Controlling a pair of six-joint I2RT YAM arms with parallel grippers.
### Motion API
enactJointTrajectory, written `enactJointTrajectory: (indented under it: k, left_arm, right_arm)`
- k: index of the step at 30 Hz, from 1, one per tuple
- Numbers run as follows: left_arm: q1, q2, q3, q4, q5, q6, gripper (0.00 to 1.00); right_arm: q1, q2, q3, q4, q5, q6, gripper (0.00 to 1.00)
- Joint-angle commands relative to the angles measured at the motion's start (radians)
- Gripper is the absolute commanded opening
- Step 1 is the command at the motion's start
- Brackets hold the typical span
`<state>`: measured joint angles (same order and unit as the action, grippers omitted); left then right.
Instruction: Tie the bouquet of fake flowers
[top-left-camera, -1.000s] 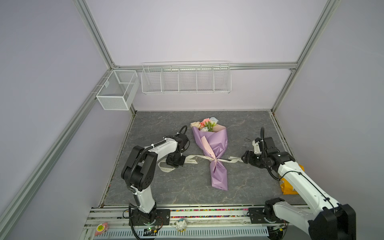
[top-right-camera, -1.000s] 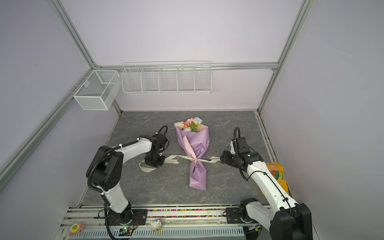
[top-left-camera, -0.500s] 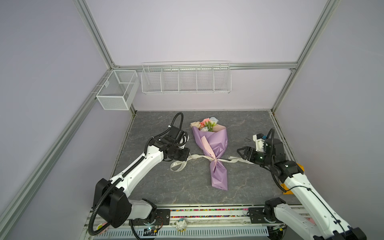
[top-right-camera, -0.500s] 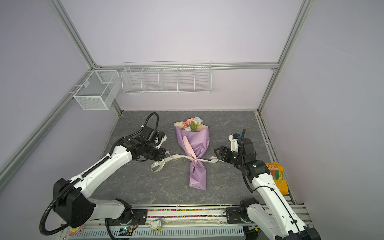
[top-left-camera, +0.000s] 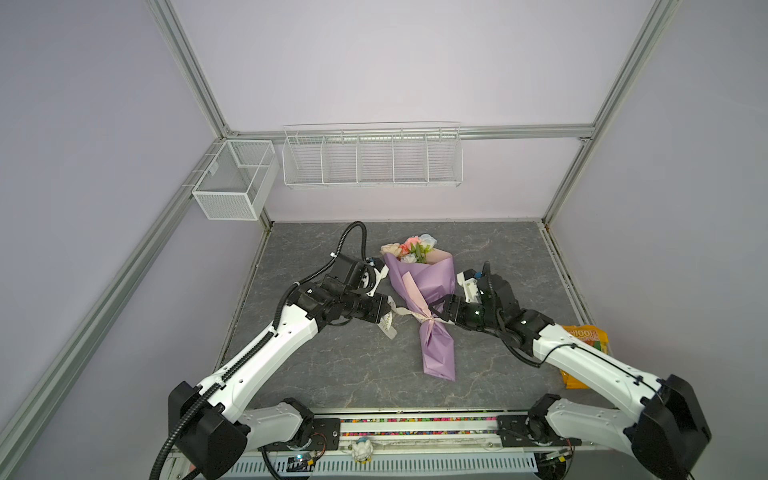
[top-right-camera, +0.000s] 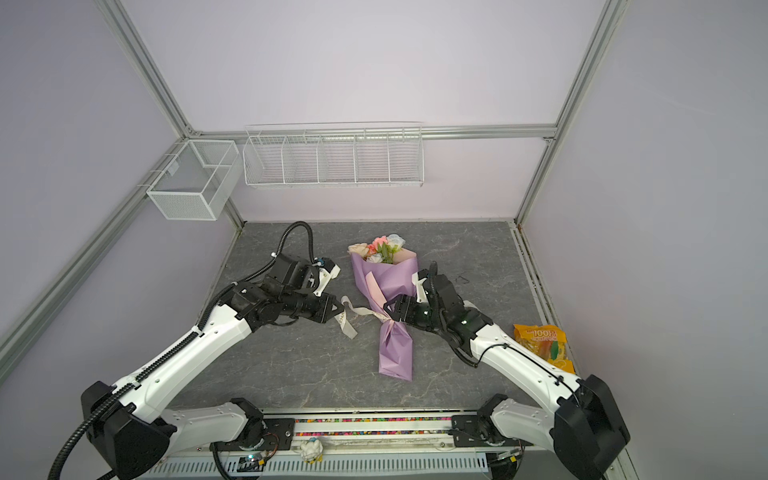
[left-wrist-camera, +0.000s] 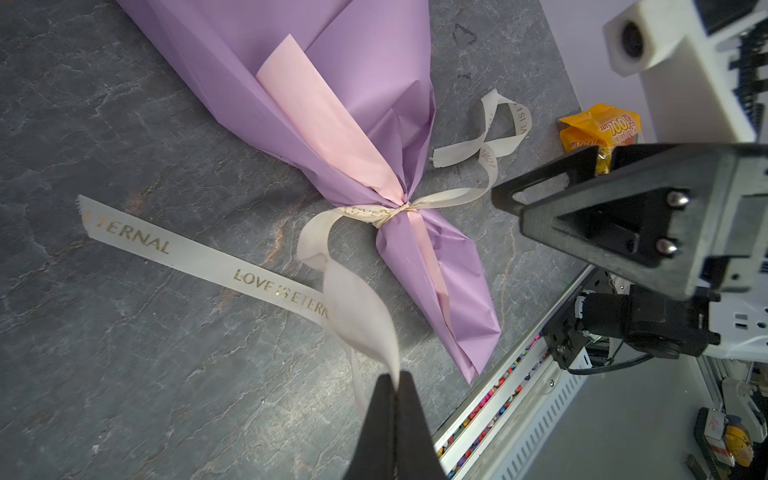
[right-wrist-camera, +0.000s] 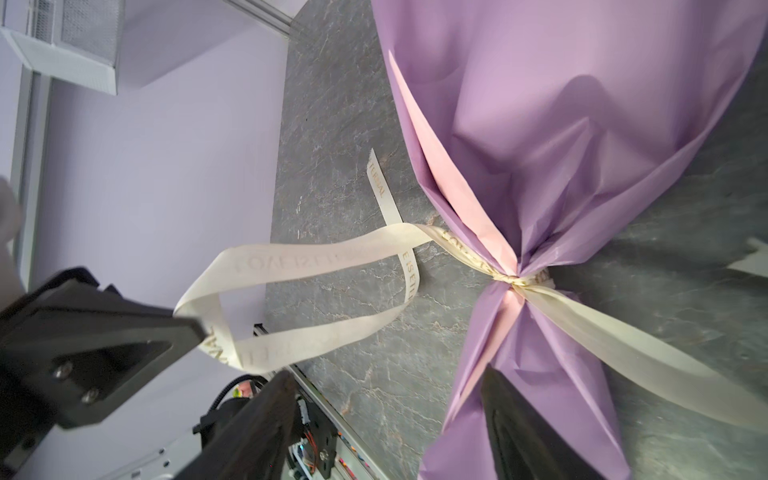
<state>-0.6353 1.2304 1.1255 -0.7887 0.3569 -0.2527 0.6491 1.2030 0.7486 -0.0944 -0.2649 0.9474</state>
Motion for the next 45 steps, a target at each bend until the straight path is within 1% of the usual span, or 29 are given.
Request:
enactJointTrajectory:
  k: [1,3,5,7,11,13,15,16,18,20,21,23,25,26,28,29,30,31,32,34,36,37,40,44,45]
  left_arm:
    - [-0.005,-0.027,-0.021,-0.059,0.007,0.032,0.0]
    - [-0.006,-0.035,-0.028,-0.073,0.008,0.042,0.0]
    - [-0.006,-0.041,-0.037,-0.076,0.009,0.049,0.0]
    - [-0.006,-0.042,-0.042,-0.072,0.011,0.049,0.0]
    - [-0.007,-0.042,-0.044,-0.068,0.01,0.048,0.0]
    - [-0.007,-0.047,-0.047,-0.071,0.004,0.052,0.0]
    - [-0.007,-0.051,-0.054,-0.071,0.0,0.054,0.0]
    - [-0.007,-0.051,-0.055,-0.074,-0.002,0.054,0.0]
    - [-0.008,-0.053,-0.058,-0.079,-0.002,0.056,0.0]
    - [-0.007,-0.055,-0.063,-0.082,-0.011,0.054,0.0]
    - [-0.007,-0.057,-0.066,-0.083,-0.013,0.052,0.0]
    - [-0.007,-0.063,-0.073,-0.083,-0.017,0.052,0.0]
    - [-0.008,-0.071,-0.08,-0.083,-0.025,0.051,0.0]
    - [-0.008,-0.075,-0.084,-0.08,-0.027,0.05,0.0]
    - [-0.007,-0.082,-0.09,-0.072,-0.028,0.05,0.0]
    - [-0.007,-0.082,-0.09,-0.071,-0.027,0.05,0.0]
    - [-0.007,-0.083,-0.09,-0.069,-0.026,0.051,0.0]
    - [-0.007,-0.08,-0.089,-0.069,-0.031,0.05,0.0]
    - [-0.007,-0.079,-0.087,-0.069,-0.034,0.049,0.0]
    - [-0.008,-0.075,-0.083,-0.067,-0.042,0.046,0.0]
    - [-0.008,-0.077,-0.078,-0.066,-0.043,0.044,0.0]
    - [-0.008,-0.076,-0.077,-0.064,-0.044,0.045,0.0]
    - [-0.007,-0.074,-0.072,-0.066,-0.044,0.049,0.0]
    - [-0.007,-0.071,-0.069,-0.067,-0.041,0.05,0.0]
    - [-0.007,-0.069,-0.065,-0.071,-0.043,0.049,0.0]
  right_arm:
    - [0.036,0.073,0.03,0.128,0.004,0.186,0.75]
    - [0.058,0.132,0.073,0.101,0.006,0.233,0.76]
    - [0.08,0.19,0.103,0.113,0.006,0.271,0.76]
    - [0.103,0.245,0.11,0.161,0.007,0.342,0.77]
    - [0.136,0.342,0.123,0.255,-0.031,0.423,0.77]
    - [0.154,0.394,0.161,0.319,-0.049,0.469,0.77]
    - [0.169,0.428,0.173,0.348,-0.052,0.498,0.77]
    - [0.179,0.435,0.176,0.358,-0.032,0.512,0.77]
    - [0.19,0.452,0.191,0.361,-0.008,0.521,0.77]
    - [0.19,0.475,0.204,0.375,-0.014,0.529,0.76]
    - [0.19,0.486,0.206,0.391,-0.019,0.536,0.74]
    - [0.192,0.49,0.193,0.426,-0.011,0.548,0.67]
    - [0.191,0.477,0.174,0.43,0.009,0.554,0.62]
    - [0.191,0.472,0.172,0.431,0.013,0.551,0.57]
    - [0.191,0.465,0.169,0.43,0.007,0.542,0.43]
    - [0.191,0.465,0.17,0.431,0.001,0.536,0.4]
    - [0.191,0.464,0.171,0.426,-0.006,0.531,0.4]
    - [0.193,0.463,0.17,0.423,-0.01,0.531,0.41]
    - [0.196,0.461,0.166,0.422,-0.01,0.531,0.45]
    - [0.203,0.45,0.163,0.393,-0.005,0.533,0.62]
    - [0.215,0.436,0.159,0.354,0.014,0.536,0.71]
    - [0.22,0.429,0.157,0.342,0.027,0.537,0.75]
    - [0.226,0.439,0.169,0.344,0.03,0.544,0.78]
    - [0.225,0.501,0.21,0.405,-0.046,0.561,0.79]
    - [0.228,0.51,0.213,0.407,-0.049,0.593,0.79]
